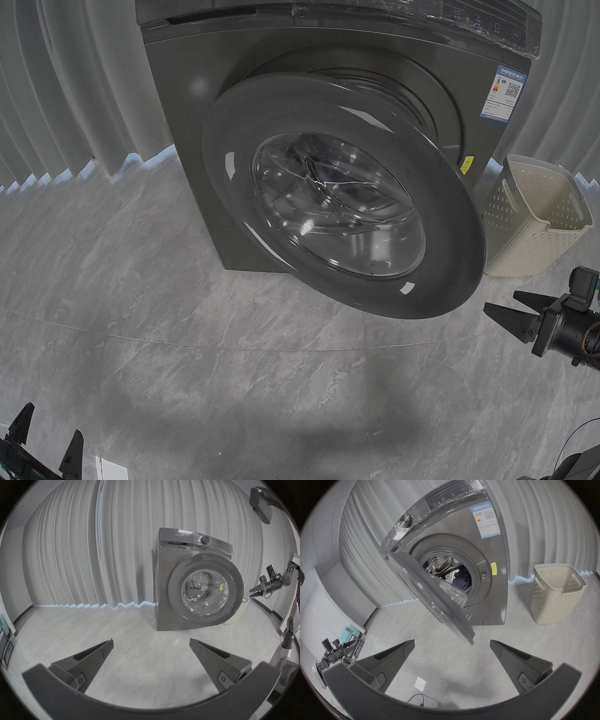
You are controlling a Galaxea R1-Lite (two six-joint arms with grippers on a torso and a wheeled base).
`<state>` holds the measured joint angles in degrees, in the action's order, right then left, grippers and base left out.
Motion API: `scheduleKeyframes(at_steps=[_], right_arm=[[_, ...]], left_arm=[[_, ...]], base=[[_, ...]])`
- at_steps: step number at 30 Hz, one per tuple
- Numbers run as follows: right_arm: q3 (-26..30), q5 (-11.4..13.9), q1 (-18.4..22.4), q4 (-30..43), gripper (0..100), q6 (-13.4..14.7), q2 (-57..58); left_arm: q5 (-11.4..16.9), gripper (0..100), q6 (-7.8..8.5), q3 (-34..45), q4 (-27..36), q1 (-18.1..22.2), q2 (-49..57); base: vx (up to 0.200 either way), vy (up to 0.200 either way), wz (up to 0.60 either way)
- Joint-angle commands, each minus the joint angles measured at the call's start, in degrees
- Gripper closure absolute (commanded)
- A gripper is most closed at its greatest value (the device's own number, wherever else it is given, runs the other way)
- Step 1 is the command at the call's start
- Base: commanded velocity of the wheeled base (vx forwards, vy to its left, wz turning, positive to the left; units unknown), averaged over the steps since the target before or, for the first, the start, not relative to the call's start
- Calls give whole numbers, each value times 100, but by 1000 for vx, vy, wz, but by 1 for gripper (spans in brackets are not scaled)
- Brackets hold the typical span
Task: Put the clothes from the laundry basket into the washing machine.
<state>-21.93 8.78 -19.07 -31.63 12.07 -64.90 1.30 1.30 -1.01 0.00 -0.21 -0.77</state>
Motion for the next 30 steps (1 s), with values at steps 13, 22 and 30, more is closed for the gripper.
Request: scheduleKeyframes(at_steps=[13,22,30], right_arm=[[-470,-834,544,-1134,0,366,-1385],[383,-816,-291,-1196,0,305,-1042],[224,-807,-1055,-1442,0,498,-1060]], left_arm=[[-51,0,-60,101,0,-6,59],[-43,0,-78,101,0,-6,59],[-43,0,-60,101,0,-6,59]], base=[[0,-92,0],[0,-67,0],[0,0,0]])
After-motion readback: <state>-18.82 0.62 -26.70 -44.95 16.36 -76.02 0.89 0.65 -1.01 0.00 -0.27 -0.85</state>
